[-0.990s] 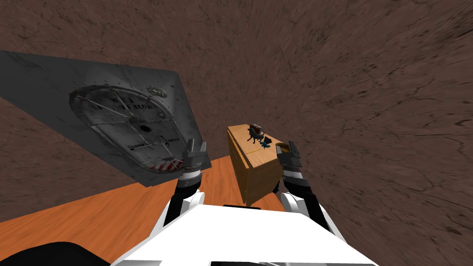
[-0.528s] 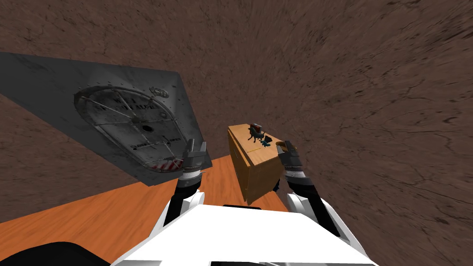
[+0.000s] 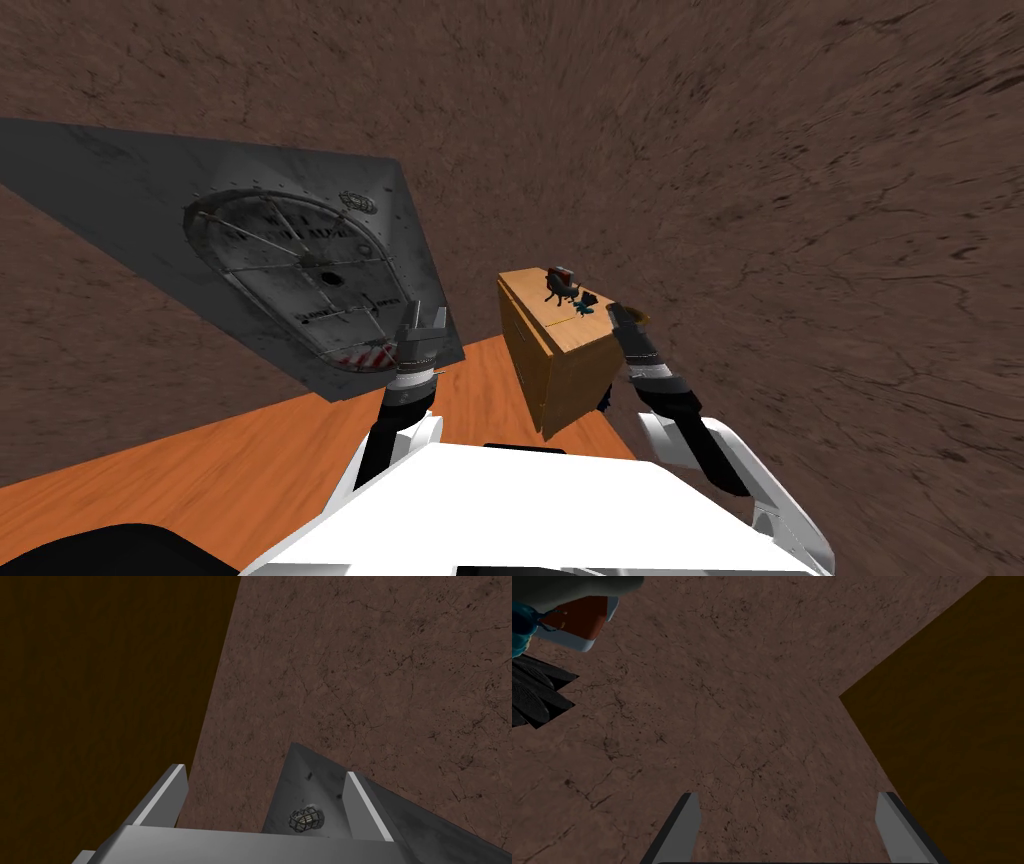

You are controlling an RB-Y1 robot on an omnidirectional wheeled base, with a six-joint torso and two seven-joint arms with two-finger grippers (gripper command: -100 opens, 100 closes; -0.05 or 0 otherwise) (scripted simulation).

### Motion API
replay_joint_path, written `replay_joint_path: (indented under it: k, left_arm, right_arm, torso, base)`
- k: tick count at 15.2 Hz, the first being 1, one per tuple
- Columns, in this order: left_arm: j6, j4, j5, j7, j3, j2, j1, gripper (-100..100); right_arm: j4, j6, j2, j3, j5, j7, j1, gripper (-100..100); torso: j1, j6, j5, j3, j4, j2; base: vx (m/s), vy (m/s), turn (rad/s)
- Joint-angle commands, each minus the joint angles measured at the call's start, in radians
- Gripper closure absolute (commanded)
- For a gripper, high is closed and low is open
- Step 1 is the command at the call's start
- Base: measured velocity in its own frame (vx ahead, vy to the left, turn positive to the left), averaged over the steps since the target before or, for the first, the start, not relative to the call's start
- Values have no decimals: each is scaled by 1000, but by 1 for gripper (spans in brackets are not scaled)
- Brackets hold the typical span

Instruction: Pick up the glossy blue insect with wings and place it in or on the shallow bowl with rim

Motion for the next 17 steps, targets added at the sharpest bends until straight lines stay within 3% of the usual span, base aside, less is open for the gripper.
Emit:
replay_joint_path:
  k: [1, 10, 17]
  left_arm:
    - [0, 0, 0, 0, 0, 0, 0, 0]
    - [0, 0, 0, 0, 0, 0, 0, 0]
    - [0, 0, 0, 0, 0, 0, 0, 0]
  right_arm:
    - [9, -2, -17, -23, 31, 33, -11, -100]
    - [66, -6, -87, -128, 192, 194, -61, -100]
    - [118, -3, -125, -185, 295, 305, -85, -100]
  torso:
    - [0, 0, 0, 0, 0, 0]
    - [-3, 0, 0, -1, 0, -1]
    - [-4, 0, -1, -1, 0, -2]
  base:
    - [-32, 132, 0]
    - [-26, 94, 15]
    - [-11, 75, 44]
